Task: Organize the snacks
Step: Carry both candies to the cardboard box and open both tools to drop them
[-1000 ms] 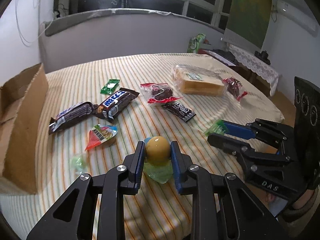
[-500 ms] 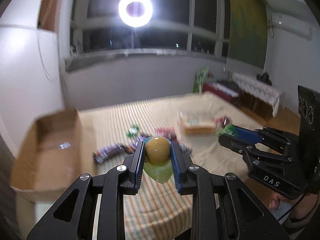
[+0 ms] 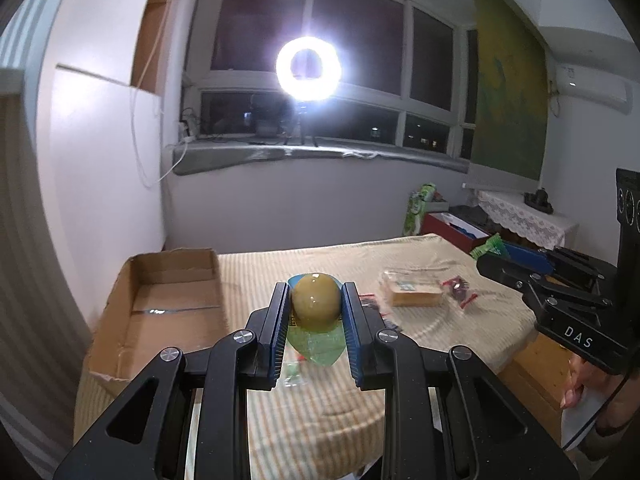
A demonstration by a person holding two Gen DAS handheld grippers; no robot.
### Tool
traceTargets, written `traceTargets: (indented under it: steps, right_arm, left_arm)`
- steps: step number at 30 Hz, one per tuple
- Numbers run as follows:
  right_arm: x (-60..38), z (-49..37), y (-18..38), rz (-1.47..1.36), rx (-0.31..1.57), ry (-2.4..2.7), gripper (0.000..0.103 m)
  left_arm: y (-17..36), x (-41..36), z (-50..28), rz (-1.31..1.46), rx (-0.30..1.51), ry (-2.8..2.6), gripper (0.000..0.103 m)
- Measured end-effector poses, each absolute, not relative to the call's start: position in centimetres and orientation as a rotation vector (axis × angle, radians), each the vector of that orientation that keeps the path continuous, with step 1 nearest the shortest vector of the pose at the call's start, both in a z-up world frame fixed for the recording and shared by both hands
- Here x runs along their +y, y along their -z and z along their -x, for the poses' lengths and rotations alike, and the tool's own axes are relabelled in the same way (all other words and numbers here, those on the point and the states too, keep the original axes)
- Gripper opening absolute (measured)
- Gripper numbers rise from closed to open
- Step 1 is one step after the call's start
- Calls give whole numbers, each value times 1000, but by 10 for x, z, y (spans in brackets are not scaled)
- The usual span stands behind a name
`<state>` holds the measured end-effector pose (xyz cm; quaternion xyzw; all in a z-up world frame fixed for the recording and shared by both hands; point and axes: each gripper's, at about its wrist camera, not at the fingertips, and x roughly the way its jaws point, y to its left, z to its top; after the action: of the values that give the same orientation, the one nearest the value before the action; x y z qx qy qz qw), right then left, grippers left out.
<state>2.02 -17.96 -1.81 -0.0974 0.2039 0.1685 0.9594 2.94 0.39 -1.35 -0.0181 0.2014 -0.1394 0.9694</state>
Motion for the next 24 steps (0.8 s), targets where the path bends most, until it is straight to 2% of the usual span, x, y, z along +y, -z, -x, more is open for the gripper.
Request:
traceTargets:
  steps: [13,17,24]
  right_arm:
    - [-39,-85,55,247,475,-616,29]
    - [-13,-84,45,247,431,-670,29]
    - [-10,-75,24,252,372,-674,29]
  left_arm:
    - [48,117,-47,95,458,28,24]
    - [39,140,-45,77,440,-34,24]
    - [12,132,-37,34,371,-15,24]
